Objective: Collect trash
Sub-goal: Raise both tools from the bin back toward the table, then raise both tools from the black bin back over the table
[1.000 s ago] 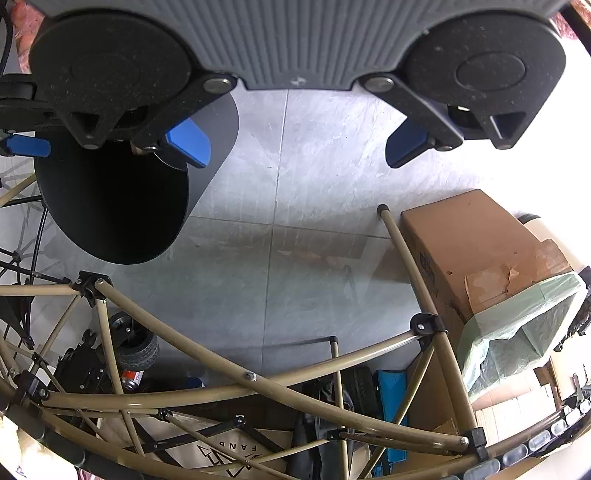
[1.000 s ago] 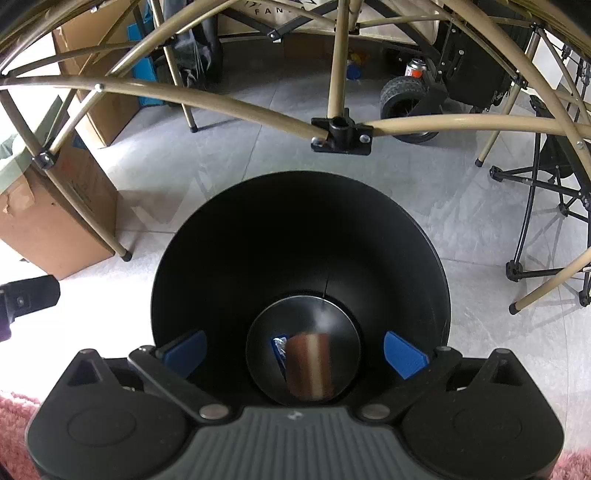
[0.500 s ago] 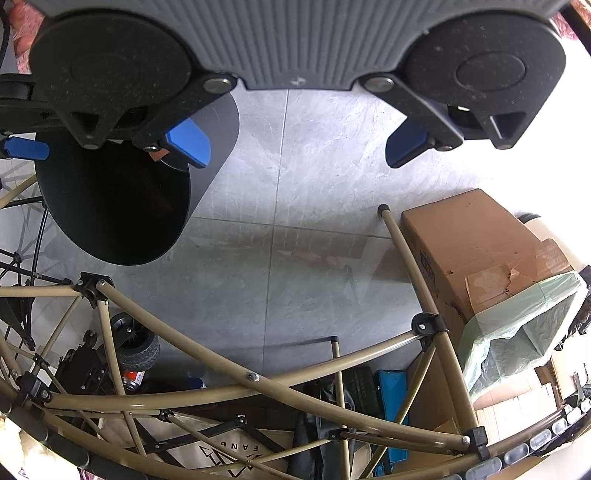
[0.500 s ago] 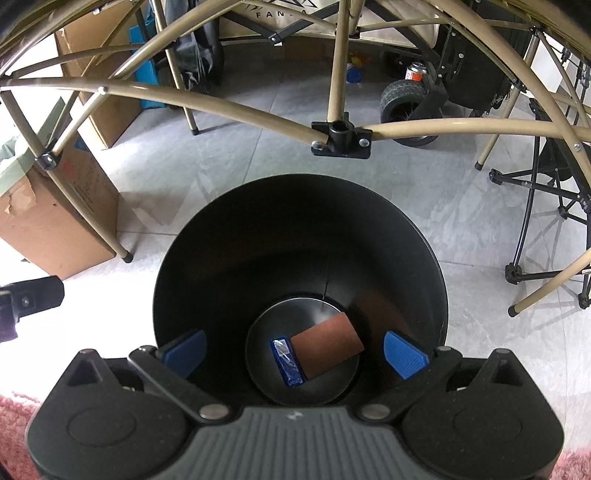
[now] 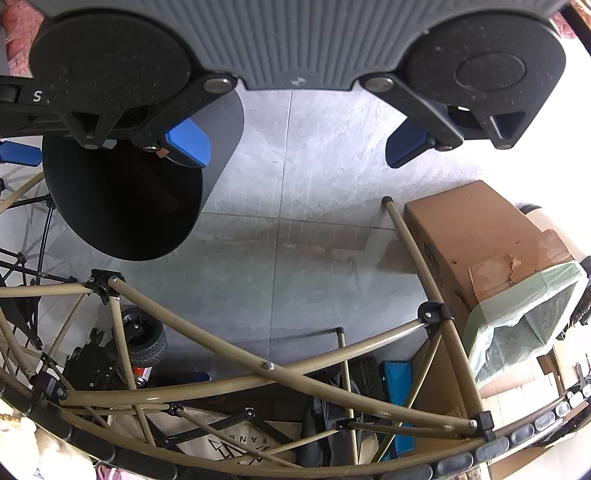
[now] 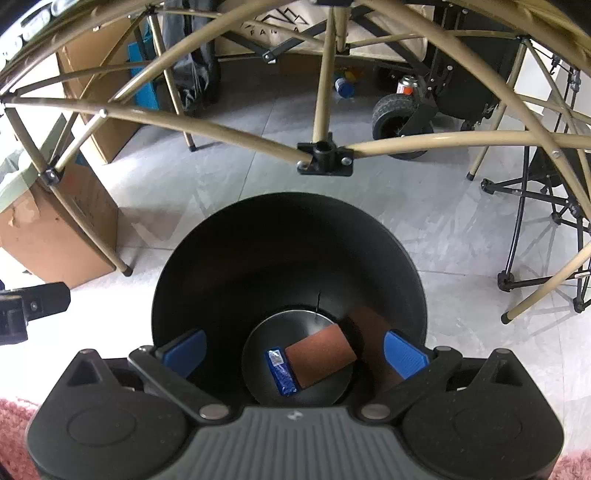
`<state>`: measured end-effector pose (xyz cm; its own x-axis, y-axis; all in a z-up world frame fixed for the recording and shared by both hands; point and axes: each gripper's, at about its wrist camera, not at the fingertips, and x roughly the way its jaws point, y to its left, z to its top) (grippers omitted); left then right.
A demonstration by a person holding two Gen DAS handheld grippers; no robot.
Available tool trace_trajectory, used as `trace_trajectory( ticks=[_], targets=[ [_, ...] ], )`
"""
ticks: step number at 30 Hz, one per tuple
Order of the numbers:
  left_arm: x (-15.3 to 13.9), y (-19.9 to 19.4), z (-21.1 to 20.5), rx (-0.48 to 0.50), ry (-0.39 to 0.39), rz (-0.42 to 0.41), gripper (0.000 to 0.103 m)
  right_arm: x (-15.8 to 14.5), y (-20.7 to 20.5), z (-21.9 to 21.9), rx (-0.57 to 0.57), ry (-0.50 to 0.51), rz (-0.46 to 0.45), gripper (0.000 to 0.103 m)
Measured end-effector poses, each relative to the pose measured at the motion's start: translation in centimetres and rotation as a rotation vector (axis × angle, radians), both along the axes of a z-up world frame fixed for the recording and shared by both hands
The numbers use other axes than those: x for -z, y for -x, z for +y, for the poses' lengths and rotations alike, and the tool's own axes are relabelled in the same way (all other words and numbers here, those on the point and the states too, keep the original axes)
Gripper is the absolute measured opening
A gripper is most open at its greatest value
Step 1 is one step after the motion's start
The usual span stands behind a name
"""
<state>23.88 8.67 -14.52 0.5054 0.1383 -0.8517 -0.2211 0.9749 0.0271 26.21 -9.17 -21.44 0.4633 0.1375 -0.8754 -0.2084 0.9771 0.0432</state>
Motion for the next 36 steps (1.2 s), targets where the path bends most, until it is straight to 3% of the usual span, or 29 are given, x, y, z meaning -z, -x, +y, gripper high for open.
trace_trajectory(
  ticks=[15, 29, 36],
  targets=[
    [-3.8, 1.2, -1.3, 0.004, -0.013, -0.103, 0.103, -4.8, 2.4, -3.1, 0.013, -0.051, -0.15, 0.103],
    [-9.4, 2.3, -3.9, 0.056, -0.031, -0.245, 0.103, -13.0, 5.0, -6.2, 0.035, -0.132, -0.397, 0.103],
    [-12.7, 1.6, -4.7, 0.058, -0.03, -0.337, 0.103, -17.0, 4.2, -7.5, 0.06, -0.163, -0.533, 0.103]
  ],
)
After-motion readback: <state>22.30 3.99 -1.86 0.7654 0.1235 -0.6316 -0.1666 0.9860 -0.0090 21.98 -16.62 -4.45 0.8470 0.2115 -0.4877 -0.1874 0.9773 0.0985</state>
